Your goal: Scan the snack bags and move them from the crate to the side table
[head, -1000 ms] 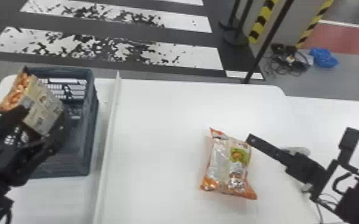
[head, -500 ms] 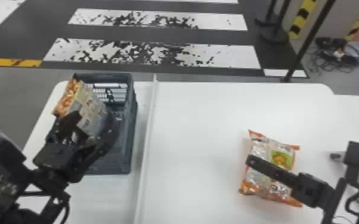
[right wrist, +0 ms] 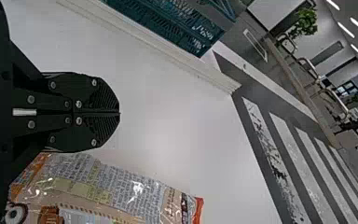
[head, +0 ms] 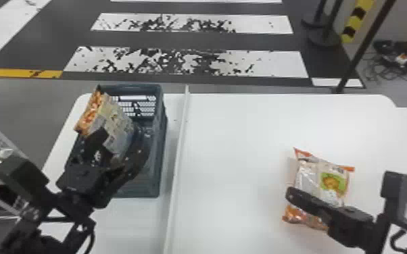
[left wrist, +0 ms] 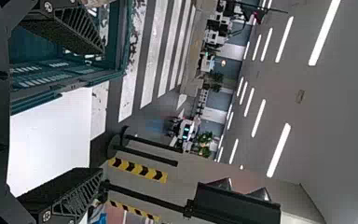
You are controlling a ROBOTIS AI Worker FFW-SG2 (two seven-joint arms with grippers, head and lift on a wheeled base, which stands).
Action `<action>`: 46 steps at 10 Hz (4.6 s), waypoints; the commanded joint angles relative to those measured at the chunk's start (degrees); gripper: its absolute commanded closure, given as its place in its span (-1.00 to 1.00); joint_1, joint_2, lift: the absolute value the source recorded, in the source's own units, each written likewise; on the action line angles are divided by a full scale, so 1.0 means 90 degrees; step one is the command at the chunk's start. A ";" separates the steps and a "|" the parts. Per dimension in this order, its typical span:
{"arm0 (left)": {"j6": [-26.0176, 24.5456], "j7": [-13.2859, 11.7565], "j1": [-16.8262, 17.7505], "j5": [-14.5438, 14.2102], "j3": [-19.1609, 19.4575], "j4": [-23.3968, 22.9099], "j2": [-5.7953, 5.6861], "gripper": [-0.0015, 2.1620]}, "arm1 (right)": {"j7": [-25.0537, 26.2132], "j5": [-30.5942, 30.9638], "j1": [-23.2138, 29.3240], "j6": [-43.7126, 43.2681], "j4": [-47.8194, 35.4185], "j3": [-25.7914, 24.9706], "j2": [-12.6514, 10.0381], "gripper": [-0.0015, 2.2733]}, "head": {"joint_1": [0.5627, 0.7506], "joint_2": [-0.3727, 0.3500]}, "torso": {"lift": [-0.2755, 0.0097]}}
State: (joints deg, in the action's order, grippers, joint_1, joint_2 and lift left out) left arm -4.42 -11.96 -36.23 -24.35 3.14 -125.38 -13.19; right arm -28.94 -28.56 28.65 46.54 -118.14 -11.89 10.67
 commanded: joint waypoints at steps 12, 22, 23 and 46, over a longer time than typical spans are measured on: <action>0.0027 -0.0058 -0.0017 -0.0009 -0.0007 -0.0024 0.0030 -0.91 | -0.0075 -0.0626 0.0185 0.0762 -0.0360 -0.0896 0.0269 0.82 | 0.41 -0.14 | 0.32; 0.0027 -0.0068 -0.0154 0.0069 -0.0007 -0.0121 0.0088 -0.91 | 0.0443 0.0097 -0.0986 -0.0625 0.1408 -0.0457 0.0767 0.82 | 0.41 -0.37 | 0.32; 0.0027 -0.0077 -0.0134 0.0059 -0.0036 -0.0121 0.0088 -0.91 | 0.0452 0.0126 -0.0947 -0.0644 0.1496 -0.0447 0.0748 0.82 | 0.41 -0.39 | 0.32; 0.0300 -0.0234 -0.0603 0.0049 0.0022 -0.0473 0.0069 -0.91 | 0.0882 0.0351 -0.1172 -0.0371 0.1398 -0.0076 0.0523 0.82 | 0.41 -0.32 | 0.32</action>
State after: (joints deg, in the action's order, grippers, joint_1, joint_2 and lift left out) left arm -1.72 -14.06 -41.65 -23.83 3.28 -129.77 -12.57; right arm -20.97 -25.73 18.52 43.30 -106.34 -12.70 15.39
